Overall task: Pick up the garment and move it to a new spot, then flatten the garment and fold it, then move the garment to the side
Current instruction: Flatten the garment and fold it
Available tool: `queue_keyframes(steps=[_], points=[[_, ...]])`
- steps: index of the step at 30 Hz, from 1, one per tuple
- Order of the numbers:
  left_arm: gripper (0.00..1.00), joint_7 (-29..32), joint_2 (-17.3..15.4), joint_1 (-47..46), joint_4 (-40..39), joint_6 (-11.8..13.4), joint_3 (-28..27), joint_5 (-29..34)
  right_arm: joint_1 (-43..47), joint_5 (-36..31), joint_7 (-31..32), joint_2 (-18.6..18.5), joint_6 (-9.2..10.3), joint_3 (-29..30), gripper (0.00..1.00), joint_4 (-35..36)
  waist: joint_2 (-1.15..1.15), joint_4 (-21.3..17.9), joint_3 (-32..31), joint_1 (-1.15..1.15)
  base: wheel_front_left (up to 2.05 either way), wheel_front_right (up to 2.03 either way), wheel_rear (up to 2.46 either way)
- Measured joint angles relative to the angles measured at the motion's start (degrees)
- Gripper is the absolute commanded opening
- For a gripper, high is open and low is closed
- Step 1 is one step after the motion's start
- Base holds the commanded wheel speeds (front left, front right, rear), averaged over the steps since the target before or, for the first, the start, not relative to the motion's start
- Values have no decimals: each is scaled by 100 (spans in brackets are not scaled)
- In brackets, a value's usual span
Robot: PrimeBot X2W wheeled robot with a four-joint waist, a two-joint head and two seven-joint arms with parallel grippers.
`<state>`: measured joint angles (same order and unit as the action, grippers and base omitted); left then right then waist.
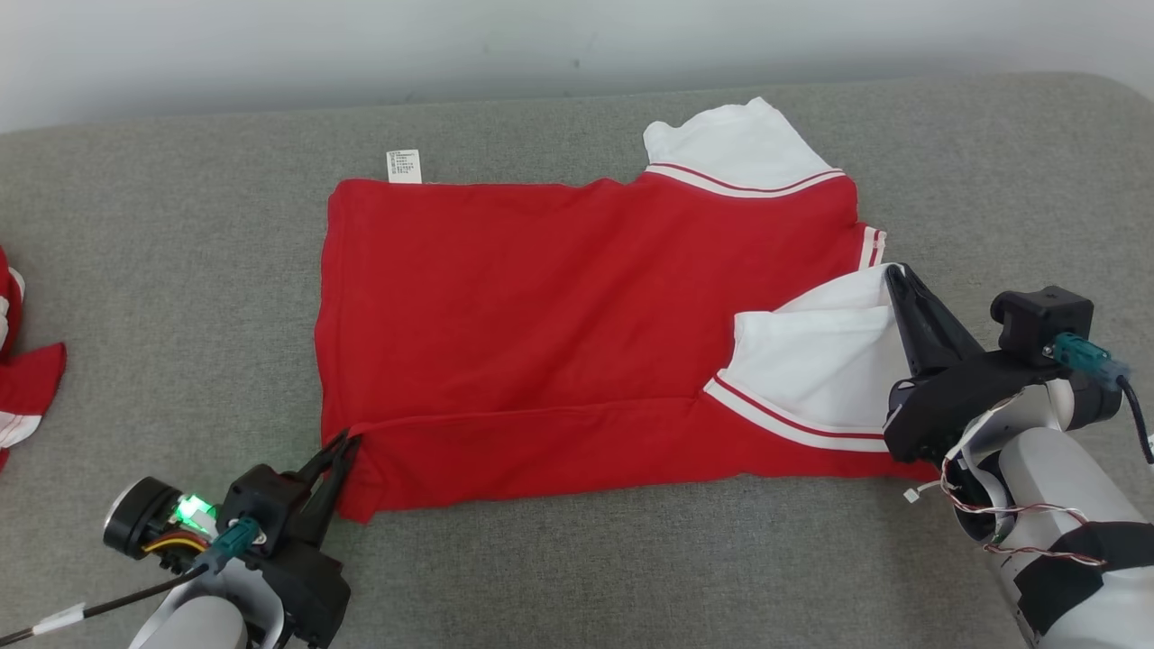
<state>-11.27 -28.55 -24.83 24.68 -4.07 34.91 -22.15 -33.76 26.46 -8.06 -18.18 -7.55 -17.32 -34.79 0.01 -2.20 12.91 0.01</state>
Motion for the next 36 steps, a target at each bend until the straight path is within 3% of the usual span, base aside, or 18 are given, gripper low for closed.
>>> queue_keyframes(steps=[1, 2, 3, 12, 17, 24, 36], points=[[25, -12, 36, -43, 62, -3, 22, 10, -68, 15, -67, 1, 0, -65, 24, -166, 0, 10, 1, 0, 0, 0, 0], [90, -46, 68, -81, 134, -4, 29, 36, -129, 16, -138, -1, 0, -136, 95, -311, 0, 20, -3, 0, 0, 0, 0], [100, -86, 104, -115, 205, 1, 24, 41, -176, 31, -221, 2, 0, -193, 100, -433, 0, 28, -13, 0, 0, 0, 0], [100, -354, 457, 226, 414, 336, -378, -248, 173, 247, -641, -180, 0, -341, 100, -858, 0, 78, -275, -1, 0, 0, 0], [100, -377, 711, 845, -202, 561, -786, -366, 868, 361, -688, -331, 0, -156, 100, -630, 0, 104, -453, -2, 0, 0, 0], [100, -377, 964, 1424, -405, 557, -905, -257, 1538, 254, -692, -231, 0, 77, 100, -302, 0, 49, -461, -2, 0, 0, 0], [100, -377, 1090, 1035, 542, 550, -1302, -24, 1267, -59, -693, 136, 0, 179, 100, -689, 0, -74, -189, -1, 0, 0, 0]])
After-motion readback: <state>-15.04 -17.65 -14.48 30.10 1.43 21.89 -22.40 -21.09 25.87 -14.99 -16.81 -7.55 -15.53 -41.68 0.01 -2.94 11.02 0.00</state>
